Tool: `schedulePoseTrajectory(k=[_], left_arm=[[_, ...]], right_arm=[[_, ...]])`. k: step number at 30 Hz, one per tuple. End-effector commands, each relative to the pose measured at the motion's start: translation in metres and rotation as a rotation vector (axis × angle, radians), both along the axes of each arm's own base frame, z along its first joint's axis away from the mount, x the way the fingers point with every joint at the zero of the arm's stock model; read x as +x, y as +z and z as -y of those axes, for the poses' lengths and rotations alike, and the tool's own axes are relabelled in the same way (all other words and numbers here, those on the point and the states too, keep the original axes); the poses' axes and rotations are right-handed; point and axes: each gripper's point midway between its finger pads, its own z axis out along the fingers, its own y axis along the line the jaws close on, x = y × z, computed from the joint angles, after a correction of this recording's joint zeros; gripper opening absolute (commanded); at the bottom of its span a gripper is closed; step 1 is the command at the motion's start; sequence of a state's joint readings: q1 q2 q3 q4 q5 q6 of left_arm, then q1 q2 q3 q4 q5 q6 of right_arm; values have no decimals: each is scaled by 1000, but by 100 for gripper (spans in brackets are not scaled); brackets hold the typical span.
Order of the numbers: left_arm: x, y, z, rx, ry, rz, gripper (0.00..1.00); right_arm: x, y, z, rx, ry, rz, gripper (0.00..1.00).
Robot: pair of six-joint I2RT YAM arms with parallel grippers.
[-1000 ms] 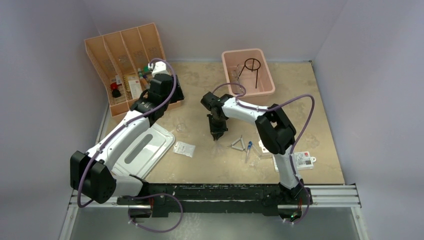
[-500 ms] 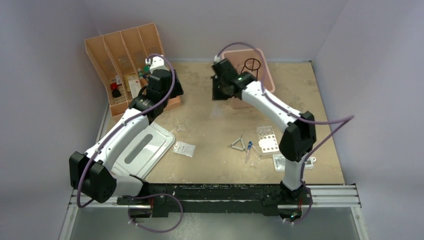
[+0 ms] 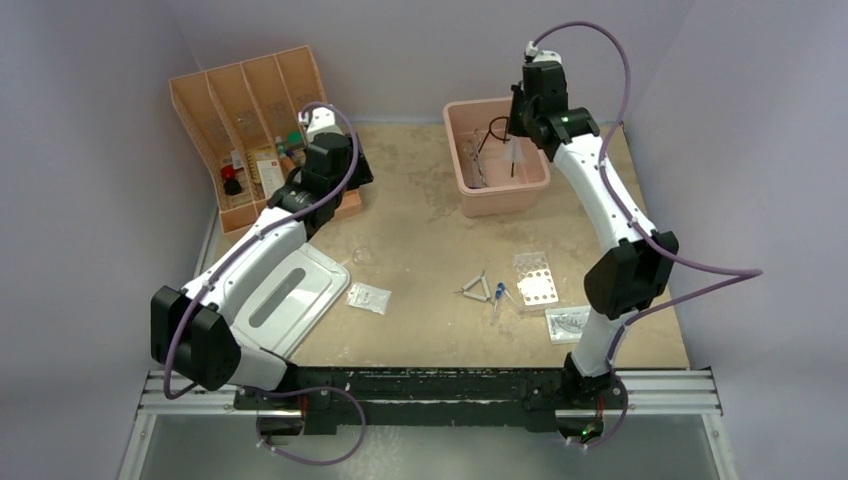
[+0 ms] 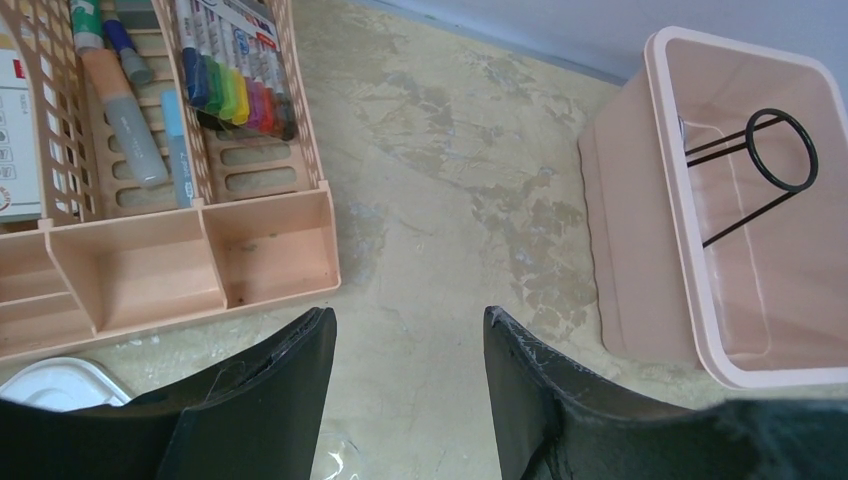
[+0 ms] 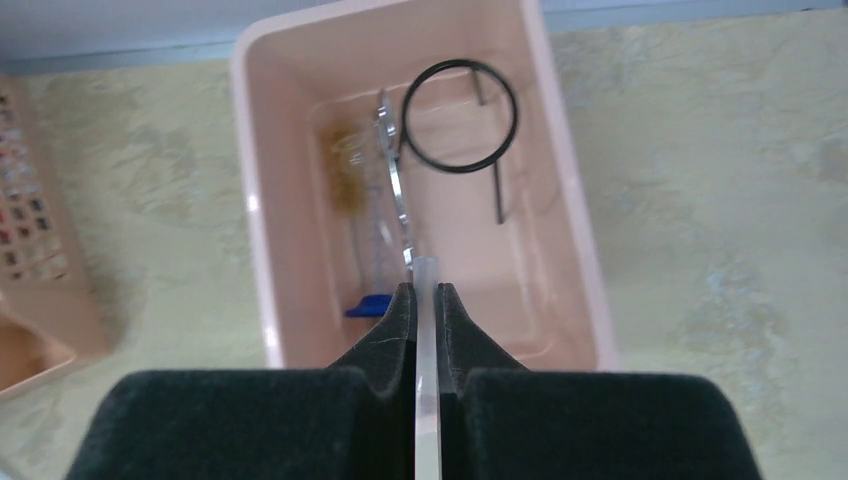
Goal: Organize the chemistry lab equipment
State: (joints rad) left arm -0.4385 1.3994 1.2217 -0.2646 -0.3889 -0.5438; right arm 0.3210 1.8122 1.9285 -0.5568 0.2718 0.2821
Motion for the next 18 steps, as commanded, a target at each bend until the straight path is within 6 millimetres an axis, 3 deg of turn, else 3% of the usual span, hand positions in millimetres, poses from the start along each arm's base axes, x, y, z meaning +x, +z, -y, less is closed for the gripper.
schedulePoseTrajectory(k=[1, 4, 14, 18], left_arm=[[16, 30, 9, -71, 6, 86, 56], [19, 26, 10, -64, 6, 77, 56], [27, 14, 14, -47, 4, 49, 56], [29, 10, 14, -38, 4, 40, 56]], right_arm=[[28, -3, 22, -90, 14, 65, 0], [40, -28, 22, -121, 59, 48, 0], [59, -89, -8, -82, 205, -51, 0], [62, -98, -27, -1, 248, -61, 0]])
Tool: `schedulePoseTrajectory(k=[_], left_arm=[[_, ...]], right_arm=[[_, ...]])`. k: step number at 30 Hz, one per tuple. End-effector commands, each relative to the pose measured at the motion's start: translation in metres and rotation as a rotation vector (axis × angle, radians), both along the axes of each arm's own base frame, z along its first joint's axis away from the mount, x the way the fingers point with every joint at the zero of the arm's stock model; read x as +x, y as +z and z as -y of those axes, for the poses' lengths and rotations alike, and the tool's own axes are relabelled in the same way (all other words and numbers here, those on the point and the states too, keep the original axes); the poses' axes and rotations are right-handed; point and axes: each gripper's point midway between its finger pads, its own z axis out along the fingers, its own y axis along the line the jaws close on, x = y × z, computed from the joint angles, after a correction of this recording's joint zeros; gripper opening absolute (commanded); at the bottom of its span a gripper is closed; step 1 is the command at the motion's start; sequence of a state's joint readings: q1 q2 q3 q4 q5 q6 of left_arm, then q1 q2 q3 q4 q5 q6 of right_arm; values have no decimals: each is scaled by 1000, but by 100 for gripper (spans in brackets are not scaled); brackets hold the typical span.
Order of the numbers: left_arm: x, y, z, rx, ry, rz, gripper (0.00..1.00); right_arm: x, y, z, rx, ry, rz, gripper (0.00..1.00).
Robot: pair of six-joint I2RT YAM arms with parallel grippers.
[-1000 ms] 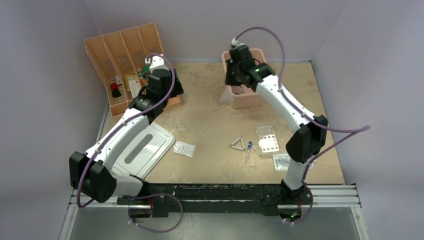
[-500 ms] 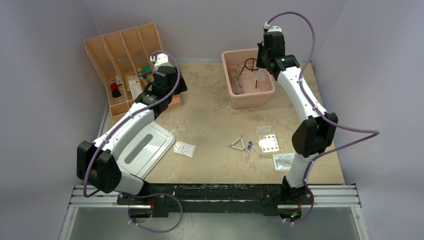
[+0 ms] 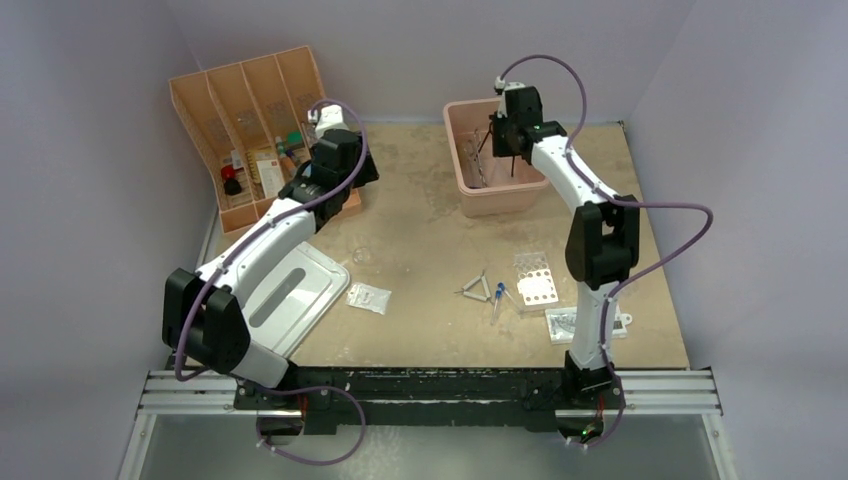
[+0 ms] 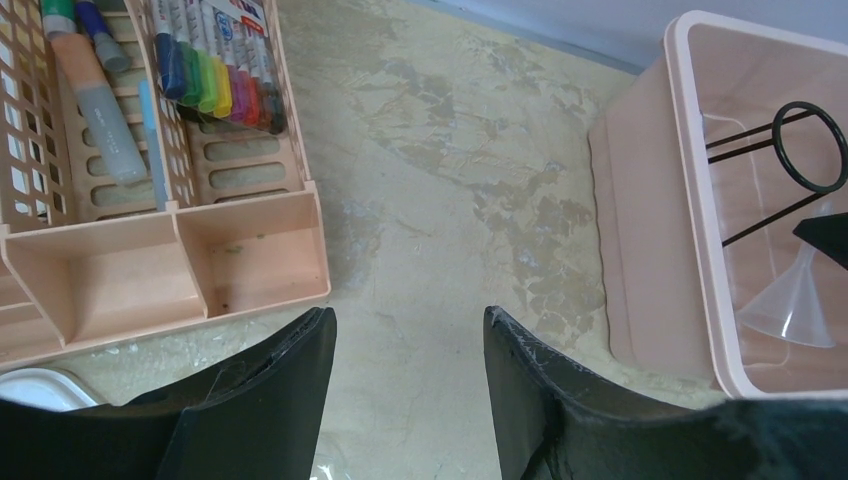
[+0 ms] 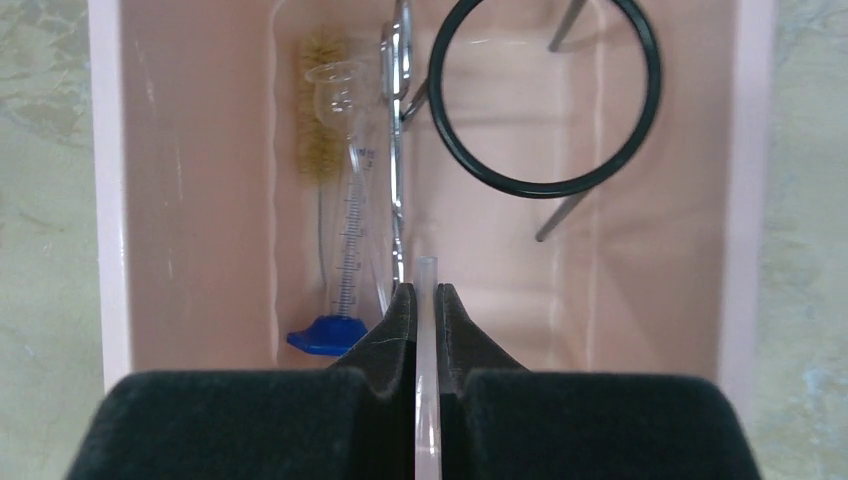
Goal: Organize the chemistry lab equipment
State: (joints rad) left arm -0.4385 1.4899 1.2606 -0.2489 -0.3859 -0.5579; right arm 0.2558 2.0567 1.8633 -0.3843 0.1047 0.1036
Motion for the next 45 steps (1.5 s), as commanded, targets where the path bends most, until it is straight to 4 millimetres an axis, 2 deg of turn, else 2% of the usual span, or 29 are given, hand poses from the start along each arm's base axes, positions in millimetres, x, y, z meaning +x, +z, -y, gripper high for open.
schedulePoseTrajectory(k=[1, 8, 14, 19, 21, 25, 33, 37, 41, 45], left_arm=[[12, 27, 6, -38, 0, 73, 56], [16, 28, 7, -20, -8, 68, 56], [17, 28, 8, -17, -12, 65, 56], [16, 27, 8, -17, -16, 59, 56], [15, 25, 9, -21, -17, 55, 56], [14, 26, 9, -28, -22, 55, 56], [9, 31, 8, -38, -25, 66, 56], [6, 34, 9, -48, -36, 73, 56], [3, 36, 13, -64, -57, 84, 56], [2, 36, 23, -90, -111, 92, 56]], right_arm=[[10, 26, -32, 133, 88, 67, 0], [13, 4, -49, 189, 94, 12, 0], [7, -16, -60, 217, 79, -36, 0], [2, -22, -62, 228, 67, -61, 4], [1, -16, -61, 230, 67, -53, 10], [-2, 7, -63, 258, 63, -32, 31], [-25, 70, -68, 329, 110, 24, 43], [-42, 99, -54, 300, 84, 75, 47], [-71, 116, -26, 240, 16, 112, 52], [-105, 106, -4, 182, -37, 78, 57]])
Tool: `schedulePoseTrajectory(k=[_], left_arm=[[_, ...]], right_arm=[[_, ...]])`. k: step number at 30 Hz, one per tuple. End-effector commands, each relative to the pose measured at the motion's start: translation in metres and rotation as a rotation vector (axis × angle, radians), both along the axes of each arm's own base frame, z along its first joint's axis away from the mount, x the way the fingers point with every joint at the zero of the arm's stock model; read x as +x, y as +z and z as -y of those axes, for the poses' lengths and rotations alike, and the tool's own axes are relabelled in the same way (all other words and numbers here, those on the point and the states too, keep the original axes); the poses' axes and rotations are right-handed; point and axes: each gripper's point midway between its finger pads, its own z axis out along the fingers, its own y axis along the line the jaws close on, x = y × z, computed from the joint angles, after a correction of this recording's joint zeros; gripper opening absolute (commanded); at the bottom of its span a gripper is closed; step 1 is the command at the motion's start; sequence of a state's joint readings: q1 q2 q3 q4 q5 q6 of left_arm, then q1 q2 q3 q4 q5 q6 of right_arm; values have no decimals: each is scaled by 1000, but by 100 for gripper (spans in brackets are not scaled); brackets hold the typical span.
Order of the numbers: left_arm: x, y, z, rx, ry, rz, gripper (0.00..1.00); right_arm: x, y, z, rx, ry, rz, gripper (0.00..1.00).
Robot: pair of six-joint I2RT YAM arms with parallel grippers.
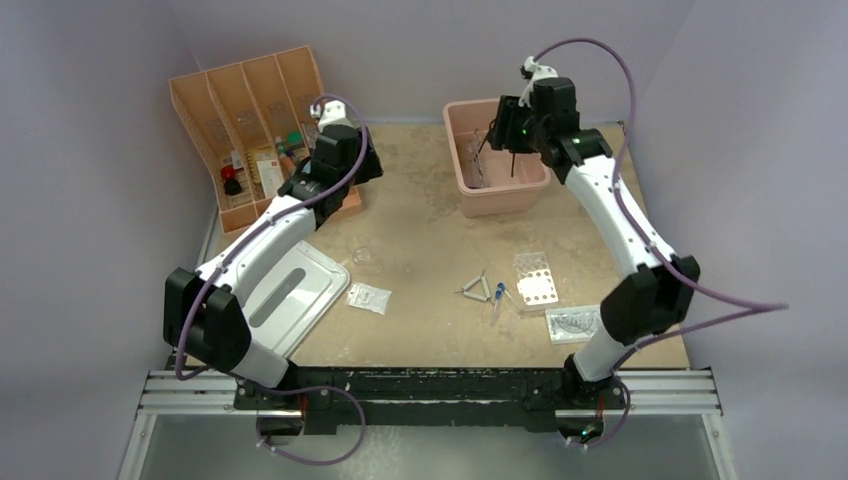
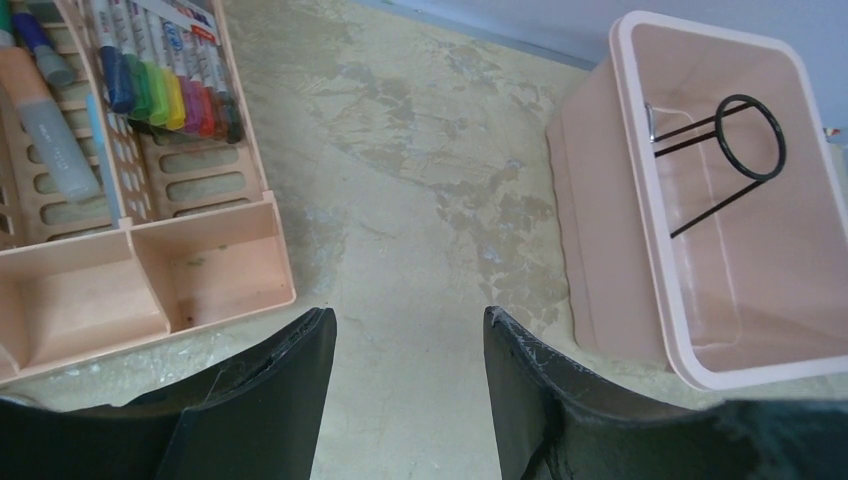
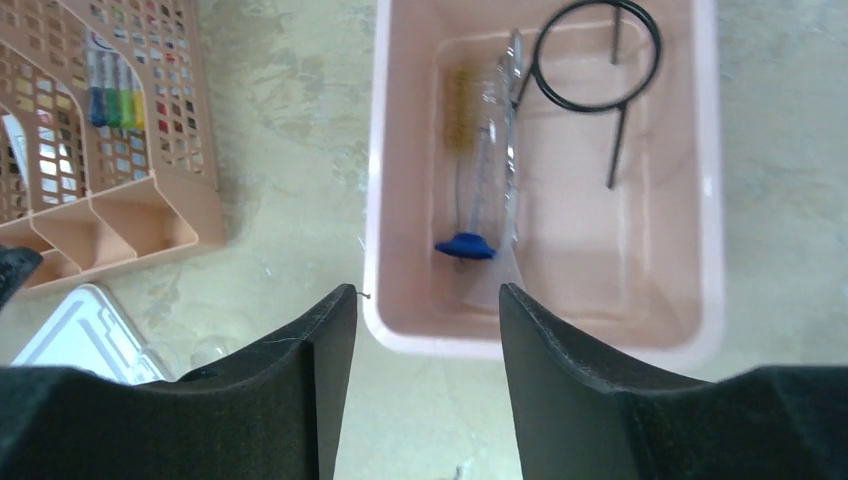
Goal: Organize the chemistry lab equipment
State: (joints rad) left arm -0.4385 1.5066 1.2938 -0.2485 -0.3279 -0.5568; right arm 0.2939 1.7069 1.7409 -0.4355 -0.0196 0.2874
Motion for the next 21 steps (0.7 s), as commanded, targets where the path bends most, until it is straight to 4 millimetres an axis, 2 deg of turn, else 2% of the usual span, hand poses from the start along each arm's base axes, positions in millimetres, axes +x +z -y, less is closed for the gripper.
schedulePoseTrajectory(k=[1, 4, 7, 13, 17, 21], left_arm=[[-2, 29, 16, -73, -86, 86, 56], [-4, 28, 25, -96, -137, 89, 56], [-6, 26, 30, -113, -159, 86, 57], [-13, 13, 28, -111, -156, 49, 62], [-21, 9, 25, -114, -161, 43, 67], [-27, 9, 21, -124, -148, 51, 70]], right_arm=[[-39, -17, 30, -86, -70, -68, 57], [-62, -31, 44, -131, -106, -110, 59], [-89, -47, 41, -97, -91, -170, 59], [-140, -87, 6, -158, -20, -236, 60], [-173, -136, -13, -224, 40, -325, 59], [-194, -175, -23, -333, 62, -395, 58]])
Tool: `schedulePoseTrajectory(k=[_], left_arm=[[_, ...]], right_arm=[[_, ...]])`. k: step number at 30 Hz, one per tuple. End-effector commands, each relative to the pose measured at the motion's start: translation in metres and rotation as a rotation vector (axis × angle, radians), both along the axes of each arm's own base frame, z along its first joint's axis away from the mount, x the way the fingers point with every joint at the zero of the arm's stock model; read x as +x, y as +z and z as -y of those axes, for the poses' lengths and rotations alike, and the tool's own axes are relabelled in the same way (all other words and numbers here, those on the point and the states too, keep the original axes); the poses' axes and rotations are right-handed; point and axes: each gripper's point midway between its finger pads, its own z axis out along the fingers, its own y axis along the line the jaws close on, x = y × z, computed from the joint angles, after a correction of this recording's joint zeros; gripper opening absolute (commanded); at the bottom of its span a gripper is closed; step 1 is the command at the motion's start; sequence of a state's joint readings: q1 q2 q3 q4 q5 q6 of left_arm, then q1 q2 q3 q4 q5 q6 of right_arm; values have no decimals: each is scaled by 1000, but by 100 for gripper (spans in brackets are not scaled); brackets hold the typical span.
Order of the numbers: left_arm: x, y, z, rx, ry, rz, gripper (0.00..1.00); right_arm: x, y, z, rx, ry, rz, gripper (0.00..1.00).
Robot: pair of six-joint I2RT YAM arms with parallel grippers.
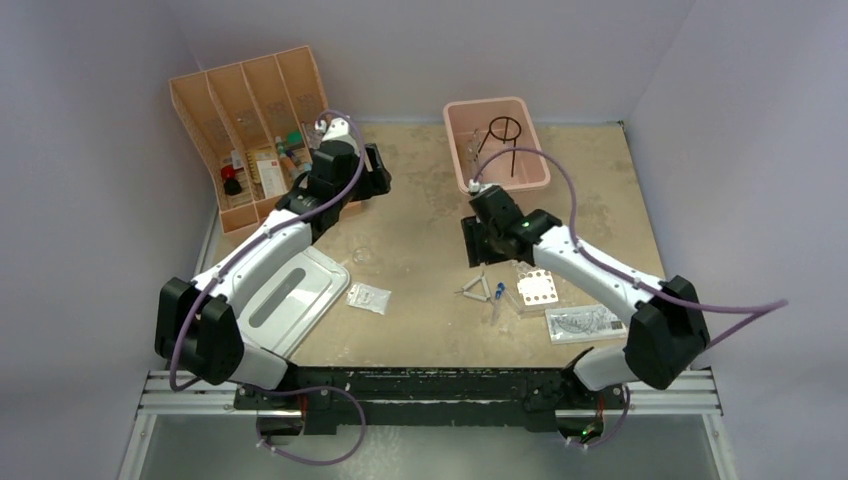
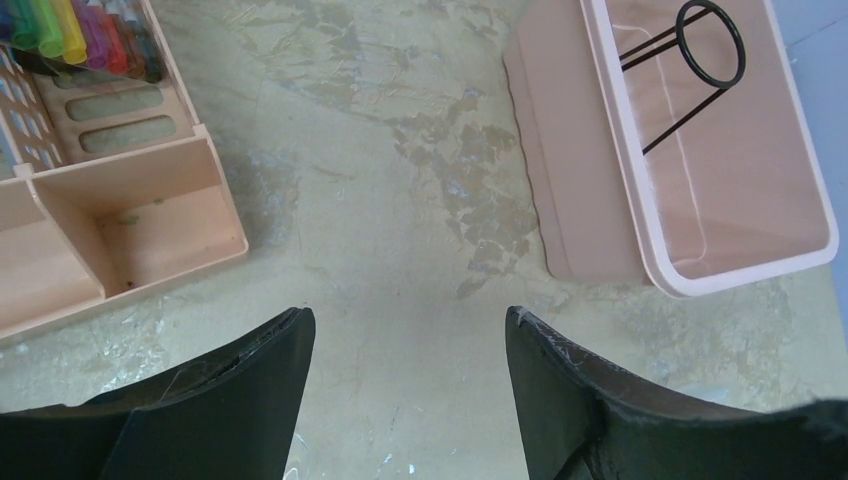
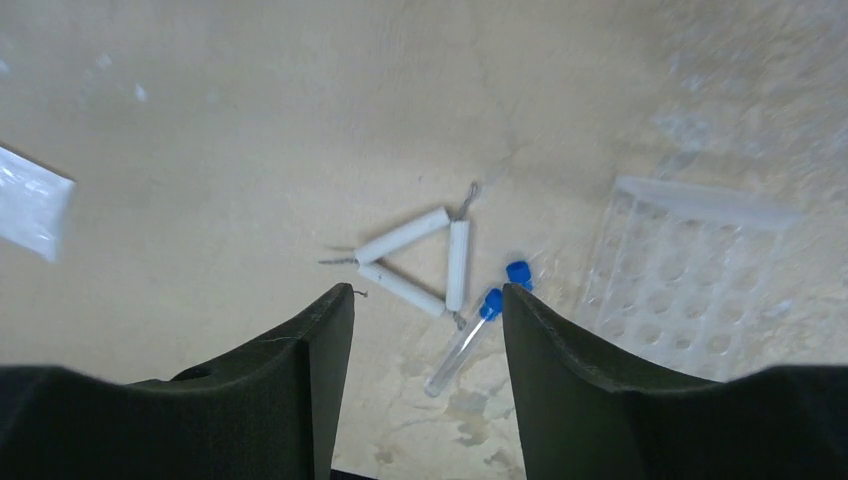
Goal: Organize the chemistry lab equipment
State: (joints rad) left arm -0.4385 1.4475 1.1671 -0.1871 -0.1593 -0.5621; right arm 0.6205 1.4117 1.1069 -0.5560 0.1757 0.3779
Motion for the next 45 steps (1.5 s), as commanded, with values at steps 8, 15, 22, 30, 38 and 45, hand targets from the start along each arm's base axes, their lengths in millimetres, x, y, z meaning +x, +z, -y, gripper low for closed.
schedulePoseTrajectory(k=[8, 15, 22, 30, 38, 45], left_arm=[[-8, 25, -5, -58, 24, 61, 70], [-8, 30, -6, -58, 27, 69, 70], [-7, 32, -6, -57, 28, 73, 70], [-4, 33, -6, -46, 26, 73, 69], [-5, 35, -8, -28, 29, 75, 69], [-6, 36, -12, -15, 37, 78, 69]], right_arm=[[-26, -71, -2, -147, -46, -102, 35], [-34, -95, 2, -183, -59, -167, 31], [-33, -111, -2, -187, -32, -188, 33], [-30, -122, -5, -180, -35, -193, 35], [-23, -127, -9, -163, -23, -184, 38], [-19, -127, -22, -114, 20, -178, 22]])
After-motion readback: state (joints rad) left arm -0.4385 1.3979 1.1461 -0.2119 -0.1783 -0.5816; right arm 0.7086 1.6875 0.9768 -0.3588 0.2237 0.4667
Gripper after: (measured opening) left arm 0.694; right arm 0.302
